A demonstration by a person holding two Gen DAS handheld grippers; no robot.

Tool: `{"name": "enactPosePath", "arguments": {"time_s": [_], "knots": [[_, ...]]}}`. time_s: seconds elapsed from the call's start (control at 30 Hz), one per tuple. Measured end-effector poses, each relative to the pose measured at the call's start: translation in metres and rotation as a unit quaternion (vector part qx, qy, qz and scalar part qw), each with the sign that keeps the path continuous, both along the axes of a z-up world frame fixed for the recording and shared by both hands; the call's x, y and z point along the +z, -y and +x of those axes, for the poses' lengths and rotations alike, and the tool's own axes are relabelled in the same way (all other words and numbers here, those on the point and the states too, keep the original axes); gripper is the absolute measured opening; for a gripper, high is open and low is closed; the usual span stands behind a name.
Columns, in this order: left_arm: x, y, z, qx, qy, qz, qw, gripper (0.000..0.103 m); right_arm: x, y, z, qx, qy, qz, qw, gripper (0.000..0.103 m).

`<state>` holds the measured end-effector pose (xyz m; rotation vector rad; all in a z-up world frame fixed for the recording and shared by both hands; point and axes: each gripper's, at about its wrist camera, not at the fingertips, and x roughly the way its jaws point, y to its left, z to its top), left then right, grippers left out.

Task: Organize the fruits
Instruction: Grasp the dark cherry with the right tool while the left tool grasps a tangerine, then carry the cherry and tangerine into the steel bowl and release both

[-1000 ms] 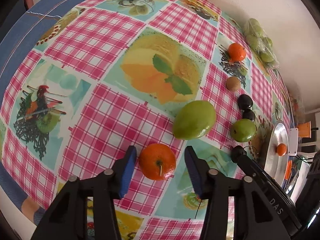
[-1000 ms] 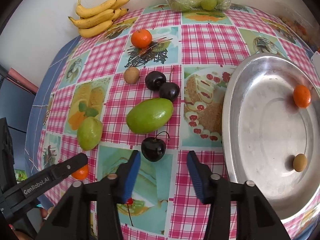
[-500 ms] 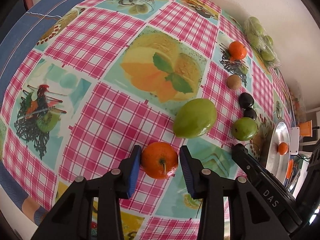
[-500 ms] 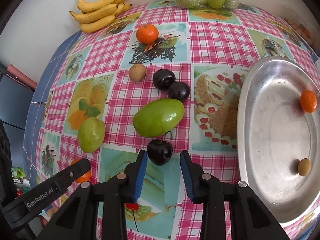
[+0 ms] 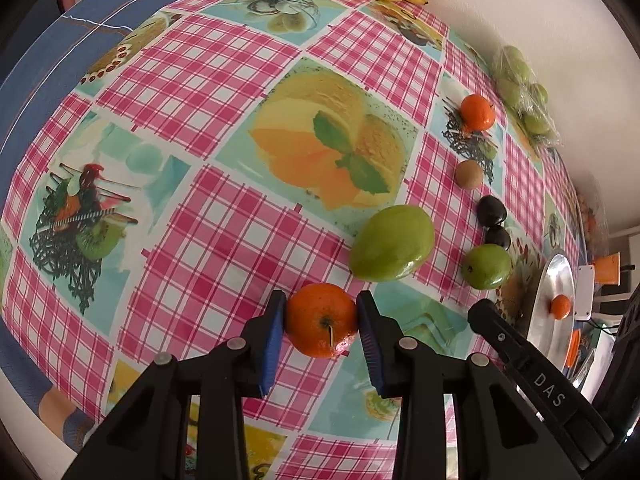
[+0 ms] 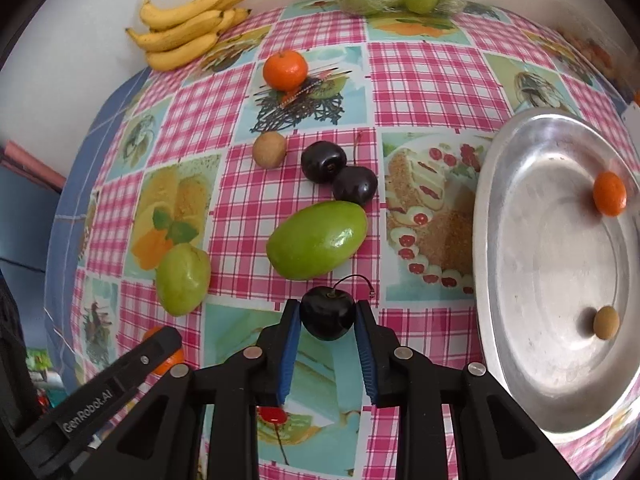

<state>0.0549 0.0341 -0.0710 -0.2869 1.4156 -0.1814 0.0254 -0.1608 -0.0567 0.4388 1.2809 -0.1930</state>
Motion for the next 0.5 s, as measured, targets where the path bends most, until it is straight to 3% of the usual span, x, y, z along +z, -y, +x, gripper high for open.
{"name": "enactPosePath", "arguments": {"time_s": [0.2,0.5], "knots": [[0.012,-0.006,0.000,0.006,0.019,-0.007,0.9998,0.037,0.002,0.005,-0.004,-0.029,-0.014,0.008,0.999,0.029],[0.044,0.012,0.009,-0.009,0.052,-0.014,0.9985,0.037,0.028,0.019,-0.012,-0.046,0.013,0.015,0.999,0.029]]}}
